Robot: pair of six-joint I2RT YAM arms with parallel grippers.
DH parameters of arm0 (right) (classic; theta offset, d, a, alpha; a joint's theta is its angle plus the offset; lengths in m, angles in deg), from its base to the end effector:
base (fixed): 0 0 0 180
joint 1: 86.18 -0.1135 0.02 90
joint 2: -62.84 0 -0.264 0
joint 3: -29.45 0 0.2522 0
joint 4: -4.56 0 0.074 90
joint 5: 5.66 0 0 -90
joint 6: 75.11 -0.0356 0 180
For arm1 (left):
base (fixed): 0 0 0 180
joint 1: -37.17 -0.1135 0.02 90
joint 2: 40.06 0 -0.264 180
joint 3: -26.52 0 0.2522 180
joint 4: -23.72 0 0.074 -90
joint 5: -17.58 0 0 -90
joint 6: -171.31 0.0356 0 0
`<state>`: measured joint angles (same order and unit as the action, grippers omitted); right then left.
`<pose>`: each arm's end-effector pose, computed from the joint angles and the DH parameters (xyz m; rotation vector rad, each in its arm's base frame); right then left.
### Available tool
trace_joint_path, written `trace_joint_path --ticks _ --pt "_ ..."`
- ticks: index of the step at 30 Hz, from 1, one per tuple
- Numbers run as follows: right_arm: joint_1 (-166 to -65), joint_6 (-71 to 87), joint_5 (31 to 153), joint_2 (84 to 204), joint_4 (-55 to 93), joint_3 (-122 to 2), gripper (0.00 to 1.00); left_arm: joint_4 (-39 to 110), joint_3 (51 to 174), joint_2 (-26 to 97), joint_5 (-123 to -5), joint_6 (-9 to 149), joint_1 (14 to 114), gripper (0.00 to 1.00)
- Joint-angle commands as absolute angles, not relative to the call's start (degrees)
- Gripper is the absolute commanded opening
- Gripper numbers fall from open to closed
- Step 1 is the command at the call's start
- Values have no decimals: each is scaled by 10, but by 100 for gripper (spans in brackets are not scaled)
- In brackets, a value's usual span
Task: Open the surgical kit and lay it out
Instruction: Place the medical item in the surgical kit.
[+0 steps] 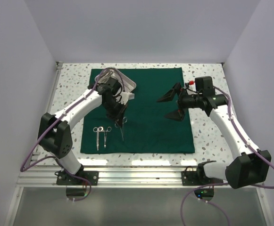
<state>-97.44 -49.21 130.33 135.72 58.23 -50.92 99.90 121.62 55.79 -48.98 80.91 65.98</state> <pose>0.2507 0.0760 0.3274 0.7596 2.5263 1.5127 0.2764 -0.1682 0.2689 0.7919 2.8426 -0.6774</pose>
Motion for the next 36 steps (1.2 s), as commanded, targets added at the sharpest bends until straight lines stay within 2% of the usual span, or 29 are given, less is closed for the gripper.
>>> trace_joint_path --ticks 1,4,9,13,17,18,19,20,21,25,31,36 --pt "-990 -466 1311 1332 623 -498 99 1004 1171 551 -429 744 641 0" --pt "-1003 -467 1307 1318 613 -461 99 951 1092 519 -435 716 594 0" --pt "-1021 -471 1307 1309 597 -429 99 944 1020 498 -460 768 527 0" --pt "-1023 -467 1307 1309 598 -430 99 936 1020 505 -438 788 468 0" --pt "-1024 -465 1309 1309 599 -434 99 938 1044 543 -444 799 466 0" --pt "-1024 -465 1310 1310 598 -435 99 936 1047 559 -454 796 466 6" --pt "-1026 -465 1311 1310 597 -436 99 935 1048 566 -462 794 466 19" --pt "-1027 -464 1312 1310 595 -437 99 925 1051 572 -470 789 466 45" --pt "-1026 -464 1312 1310 595 -438 99 921 1053 580 -478 788 466 99" --pt "-1027 -461 1308 1317 588 -445 99 912 1085 597 -496 776 467 100" --pt "-1027 -408 1263 1341 606 -492 99 918 1220 573 -527 761 467 100" --pt "-1011 -318 1202 1405 672 -545 99 886 1346 567 -585 710 467 100"
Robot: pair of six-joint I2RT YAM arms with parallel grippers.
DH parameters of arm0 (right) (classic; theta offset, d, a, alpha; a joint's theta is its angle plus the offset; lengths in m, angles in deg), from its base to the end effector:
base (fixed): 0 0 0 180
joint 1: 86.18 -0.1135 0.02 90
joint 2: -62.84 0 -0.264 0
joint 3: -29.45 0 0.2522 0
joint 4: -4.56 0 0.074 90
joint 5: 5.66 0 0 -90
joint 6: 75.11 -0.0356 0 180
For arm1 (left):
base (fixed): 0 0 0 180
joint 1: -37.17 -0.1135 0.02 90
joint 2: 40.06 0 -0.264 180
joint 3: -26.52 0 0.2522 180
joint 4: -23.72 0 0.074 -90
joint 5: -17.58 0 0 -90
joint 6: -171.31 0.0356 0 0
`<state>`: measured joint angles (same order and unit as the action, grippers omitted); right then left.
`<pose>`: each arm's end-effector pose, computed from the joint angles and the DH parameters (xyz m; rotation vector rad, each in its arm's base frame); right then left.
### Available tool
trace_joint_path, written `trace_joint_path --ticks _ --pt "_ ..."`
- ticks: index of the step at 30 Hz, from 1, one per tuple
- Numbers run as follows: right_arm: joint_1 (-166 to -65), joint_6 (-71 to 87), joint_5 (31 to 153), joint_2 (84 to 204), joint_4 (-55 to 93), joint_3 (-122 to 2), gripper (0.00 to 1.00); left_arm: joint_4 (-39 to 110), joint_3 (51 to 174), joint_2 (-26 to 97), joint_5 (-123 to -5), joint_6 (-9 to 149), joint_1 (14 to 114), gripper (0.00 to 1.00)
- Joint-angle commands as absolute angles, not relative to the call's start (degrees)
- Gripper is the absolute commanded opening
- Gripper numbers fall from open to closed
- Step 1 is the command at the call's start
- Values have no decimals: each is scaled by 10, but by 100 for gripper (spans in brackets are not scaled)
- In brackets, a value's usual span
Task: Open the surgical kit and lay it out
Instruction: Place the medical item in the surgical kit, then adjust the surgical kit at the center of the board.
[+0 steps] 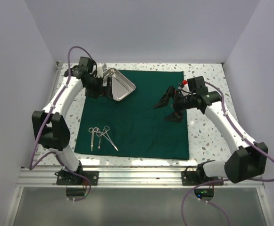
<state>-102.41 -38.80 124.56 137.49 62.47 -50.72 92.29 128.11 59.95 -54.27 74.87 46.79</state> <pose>0.2460 0.0955 0.3122 0.5458 2.6534 1.3312 0.3532 -0.0711 0.2812 0.1653 2.7406 -0.5120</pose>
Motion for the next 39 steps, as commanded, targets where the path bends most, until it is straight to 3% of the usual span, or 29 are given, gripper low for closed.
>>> trace_joint_path --ticks 1,7,16,23,34,35,37,39 --pt "-1006 -308 1193 1413 673 -549 99 879 1357 571 -592 686 467 100" --pt "-956 -253 1145 1477 670 -534 99 888 1480 679 -696 633 470 100" --pt "-928 -184 919 1545 735 -542 99 863 1671 848 -768 621 491 100" --pt "-924 -206 910 1656 677 -541 99 750 1678 889 -784 646 490 100" --pt "-920 -204 907 1888 660 -773 95 675 1694 940 -727 684 465 100" --pt "-921 -204 905 1904 661 -790 93 674 1692 947 -713 684 462 100" --pt "-919 -204 904 1940 667 -838 71 674 1686 951 -704 680 460 100" --pt "-917 -205 899 1962 682 -883 62 666 1673 949 -695 681 459 100"
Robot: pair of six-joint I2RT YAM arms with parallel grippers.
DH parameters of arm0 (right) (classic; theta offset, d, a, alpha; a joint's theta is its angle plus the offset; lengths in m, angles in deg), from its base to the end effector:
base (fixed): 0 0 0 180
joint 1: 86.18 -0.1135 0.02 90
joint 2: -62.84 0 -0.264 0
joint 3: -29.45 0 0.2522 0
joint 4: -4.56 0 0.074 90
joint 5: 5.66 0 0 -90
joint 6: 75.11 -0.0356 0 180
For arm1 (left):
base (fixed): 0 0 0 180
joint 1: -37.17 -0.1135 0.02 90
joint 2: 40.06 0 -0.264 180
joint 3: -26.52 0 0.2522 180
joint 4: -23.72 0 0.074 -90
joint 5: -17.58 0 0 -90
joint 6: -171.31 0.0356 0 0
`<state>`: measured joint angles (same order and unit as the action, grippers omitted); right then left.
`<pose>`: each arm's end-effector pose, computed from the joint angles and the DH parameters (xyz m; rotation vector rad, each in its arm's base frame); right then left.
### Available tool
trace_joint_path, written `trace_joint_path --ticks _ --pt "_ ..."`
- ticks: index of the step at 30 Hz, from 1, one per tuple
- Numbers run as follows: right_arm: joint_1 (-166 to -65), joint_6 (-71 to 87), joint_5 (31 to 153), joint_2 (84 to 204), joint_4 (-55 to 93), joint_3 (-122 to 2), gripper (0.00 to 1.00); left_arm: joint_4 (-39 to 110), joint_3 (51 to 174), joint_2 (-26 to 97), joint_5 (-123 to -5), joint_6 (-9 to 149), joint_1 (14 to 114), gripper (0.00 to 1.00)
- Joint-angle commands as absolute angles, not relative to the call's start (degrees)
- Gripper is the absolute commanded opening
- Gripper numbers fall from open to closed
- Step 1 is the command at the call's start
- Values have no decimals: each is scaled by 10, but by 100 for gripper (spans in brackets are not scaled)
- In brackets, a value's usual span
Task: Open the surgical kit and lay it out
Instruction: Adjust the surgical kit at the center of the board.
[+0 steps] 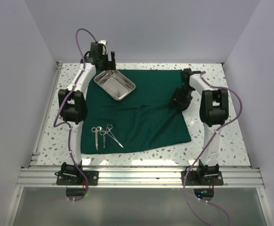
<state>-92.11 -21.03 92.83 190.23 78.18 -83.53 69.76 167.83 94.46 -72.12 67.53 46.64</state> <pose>0.4255 0.0495 0.1513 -0.8013 -3.0070 -0.2349 0.5330 -0.0891 0.2622 -0.0824 2.2639 -0.2223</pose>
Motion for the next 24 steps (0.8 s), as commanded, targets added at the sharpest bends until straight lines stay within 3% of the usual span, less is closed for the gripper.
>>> trace_joint_path --ticks 1,5,10,14,16,24 --pt "-917 -207 896 1976 694 -895 62 664 1670 949 -693 684 459 100" --pt "-917 -211 880 1959 712 -897 62 662 1675 956 -683 682 453 100" --pt "-916 -214 854 1849 689 -727 57 660 1675 949 -676 682 452 100" --pt "-916 -210 845 1737 700 -592 88 649 1655 930 -666 680 452 100" --pt "-916 -211 829 1703 704 -563 97 628 1626 913 -664 680 453 100" --pt "-916 -200 841 1660 709 -597 99 618 1632 919 -678 693 453 100"
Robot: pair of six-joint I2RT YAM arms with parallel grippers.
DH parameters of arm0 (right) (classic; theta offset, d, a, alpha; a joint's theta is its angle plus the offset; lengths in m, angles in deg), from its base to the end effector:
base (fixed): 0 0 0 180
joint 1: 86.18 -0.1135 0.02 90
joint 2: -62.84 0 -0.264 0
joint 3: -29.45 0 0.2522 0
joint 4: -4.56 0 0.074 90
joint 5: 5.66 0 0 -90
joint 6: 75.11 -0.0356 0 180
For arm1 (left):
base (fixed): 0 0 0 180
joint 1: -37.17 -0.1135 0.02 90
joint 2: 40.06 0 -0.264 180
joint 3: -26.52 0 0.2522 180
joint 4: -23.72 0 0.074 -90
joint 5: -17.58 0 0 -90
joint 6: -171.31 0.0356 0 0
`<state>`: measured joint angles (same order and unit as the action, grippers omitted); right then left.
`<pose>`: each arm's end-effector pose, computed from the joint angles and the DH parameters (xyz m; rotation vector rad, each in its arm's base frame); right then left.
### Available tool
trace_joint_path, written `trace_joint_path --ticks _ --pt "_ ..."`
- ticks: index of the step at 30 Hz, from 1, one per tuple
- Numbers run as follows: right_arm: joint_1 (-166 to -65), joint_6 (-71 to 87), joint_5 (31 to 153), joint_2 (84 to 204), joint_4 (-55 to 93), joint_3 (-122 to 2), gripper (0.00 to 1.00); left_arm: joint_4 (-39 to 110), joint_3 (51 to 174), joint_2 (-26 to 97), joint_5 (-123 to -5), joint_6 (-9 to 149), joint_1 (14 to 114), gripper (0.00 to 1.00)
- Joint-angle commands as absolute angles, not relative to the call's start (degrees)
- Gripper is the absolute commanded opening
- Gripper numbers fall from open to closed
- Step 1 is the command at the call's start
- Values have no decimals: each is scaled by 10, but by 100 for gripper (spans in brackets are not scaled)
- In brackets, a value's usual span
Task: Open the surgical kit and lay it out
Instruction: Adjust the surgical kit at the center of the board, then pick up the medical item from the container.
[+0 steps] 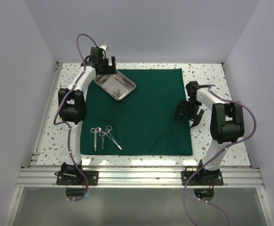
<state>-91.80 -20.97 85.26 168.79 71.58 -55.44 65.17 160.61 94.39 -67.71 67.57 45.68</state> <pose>0.3299 0.0330 0.1672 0.8123 3.0079 0.0419 0.5323 -0.0826 0.2274 -0.0631 2.3145 -0.2932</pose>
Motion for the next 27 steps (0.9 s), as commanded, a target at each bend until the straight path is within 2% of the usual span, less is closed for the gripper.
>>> trace_joint_path --ticks 1,9,16,24,27 --pt "-916 -200 842 1658 717 -609 99 620 1638 926 -682 698 453 100" --pt "-916 -184 842 1626 757 -697 99 618 1661 981 -678 684 454 100" --pt "-917 -182 854 1601 774 -714 99 620 1665 1017 -822 744 525 100" --pt "-915 -175 854 1575 784 -699 99 619 1654 1027 -879 785 532 100" --pt "-914 -173 855 1566 784 -683 99 580 1610 1005 -888 806 526 100"
